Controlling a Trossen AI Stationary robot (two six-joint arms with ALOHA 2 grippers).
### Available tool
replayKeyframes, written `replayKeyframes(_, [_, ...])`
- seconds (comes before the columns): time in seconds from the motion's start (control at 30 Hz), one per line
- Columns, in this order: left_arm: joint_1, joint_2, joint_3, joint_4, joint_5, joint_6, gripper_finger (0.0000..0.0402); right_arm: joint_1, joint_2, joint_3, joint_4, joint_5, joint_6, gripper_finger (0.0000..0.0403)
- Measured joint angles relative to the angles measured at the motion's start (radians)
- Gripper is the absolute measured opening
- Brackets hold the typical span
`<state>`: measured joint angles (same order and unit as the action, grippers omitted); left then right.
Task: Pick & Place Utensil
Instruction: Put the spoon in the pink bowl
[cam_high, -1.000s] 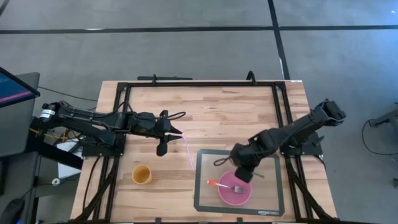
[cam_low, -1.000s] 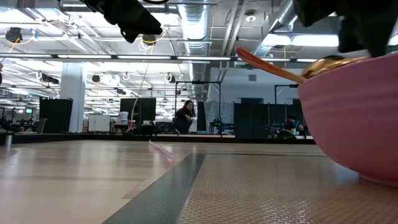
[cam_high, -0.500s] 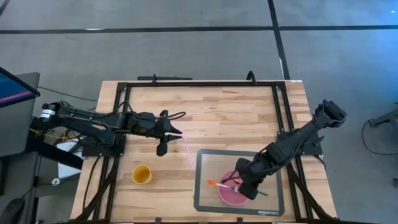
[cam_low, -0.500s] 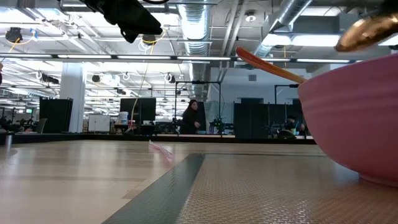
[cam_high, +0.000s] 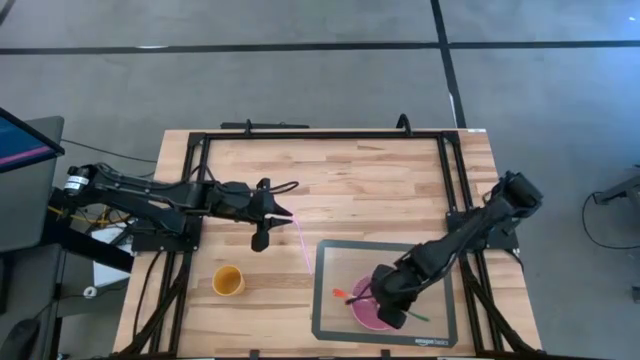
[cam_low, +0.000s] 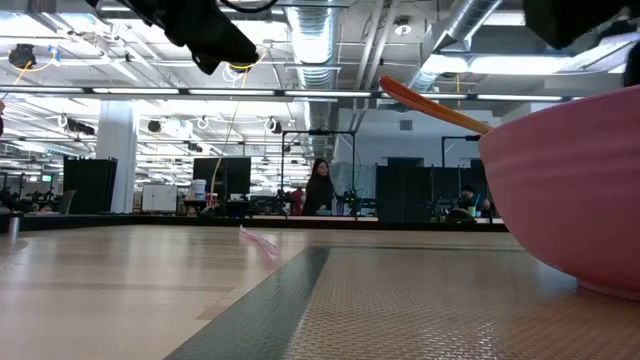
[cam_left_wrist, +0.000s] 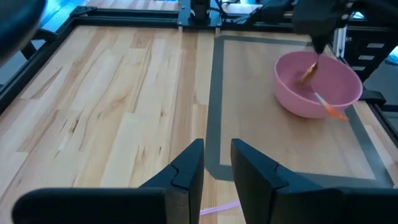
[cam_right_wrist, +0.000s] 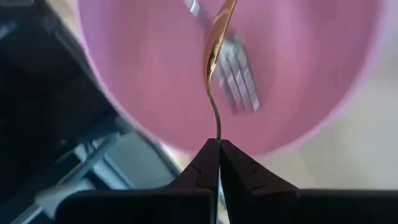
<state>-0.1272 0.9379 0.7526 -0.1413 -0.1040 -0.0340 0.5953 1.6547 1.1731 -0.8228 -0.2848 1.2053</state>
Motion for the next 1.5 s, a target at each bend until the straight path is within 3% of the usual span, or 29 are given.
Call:
replayKeyframes(0.17, [0.000,0.000,-0.018,0.016,0.000,0.000,0.0081,-0.011,0.055,-0.001,0.005,-0.035,-0.011,0.0000])
replayKeyframes(0.73, [0.000,0.000,-0.032,0.060,0.000,0.000,0.0081,-0.086,0.070,0.001,0.057,-0.004,-0.090,0.0000])
replayKeyframes(1.33, [0.000,0.000,-0.032,0.060,0.000,0.000,0.0081,-0.088,0.068,0.001,0.098,-0.003,-0.113,0.0000])
replayKeyframes(1.5, [0.000,0.000,-0.032,0.060,0.000,0.000,0.0081,-0.092,0.068,0.001,0.098,-0.003,-0.116,0.0019])
